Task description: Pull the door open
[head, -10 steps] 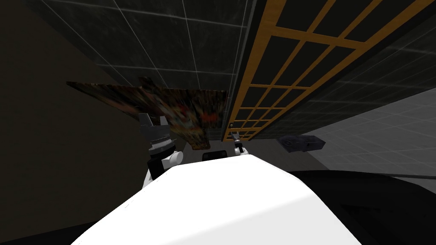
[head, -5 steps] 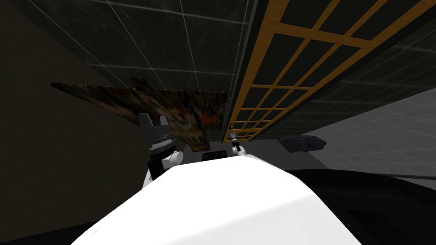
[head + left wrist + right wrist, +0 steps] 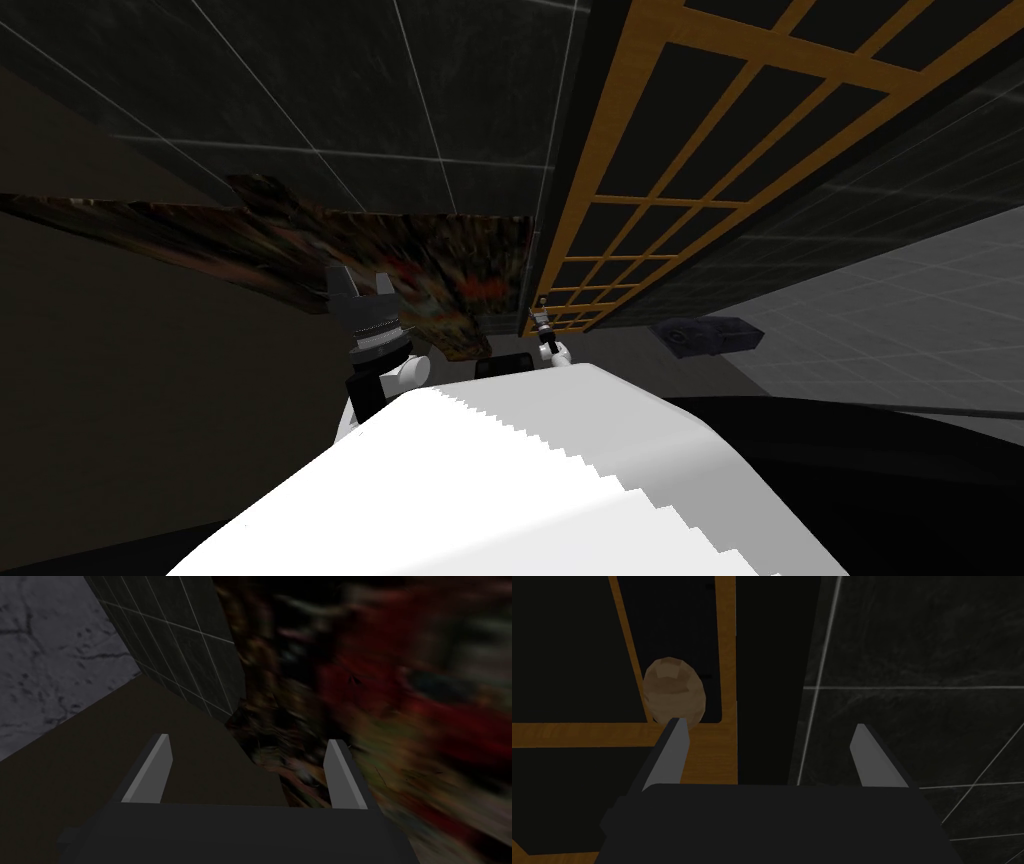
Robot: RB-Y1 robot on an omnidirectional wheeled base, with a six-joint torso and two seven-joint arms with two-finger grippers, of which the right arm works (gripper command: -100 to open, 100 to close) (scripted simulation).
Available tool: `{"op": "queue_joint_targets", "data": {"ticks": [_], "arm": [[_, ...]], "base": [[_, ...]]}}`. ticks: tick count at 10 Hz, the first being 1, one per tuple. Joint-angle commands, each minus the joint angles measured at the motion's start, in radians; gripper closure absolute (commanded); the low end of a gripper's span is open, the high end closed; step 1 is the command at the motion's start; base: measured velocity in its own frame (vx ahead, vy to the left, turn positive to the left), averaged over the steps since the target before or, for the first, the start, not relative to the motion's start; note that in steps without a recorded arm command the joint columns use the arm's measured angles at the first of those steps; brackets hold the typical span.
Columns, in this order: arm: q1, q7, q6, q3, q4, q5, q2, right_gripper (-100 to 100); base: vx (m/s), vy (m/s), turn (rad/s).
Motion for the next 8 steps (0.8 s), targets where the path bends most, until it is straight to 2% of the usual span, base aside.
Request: {"op": "queue_joint_targets", "data": {"ticks": [1,8], "arm": [[0.0,0.001,-0.003,0.0,0.002,0.001,0.001,-100],[0.0,0.001,-0.003,0.0,0.002,0.001,0.001,-100]], "base": [[0.0,0.0,0.0],[0.001,-0.002,0.005]]}}
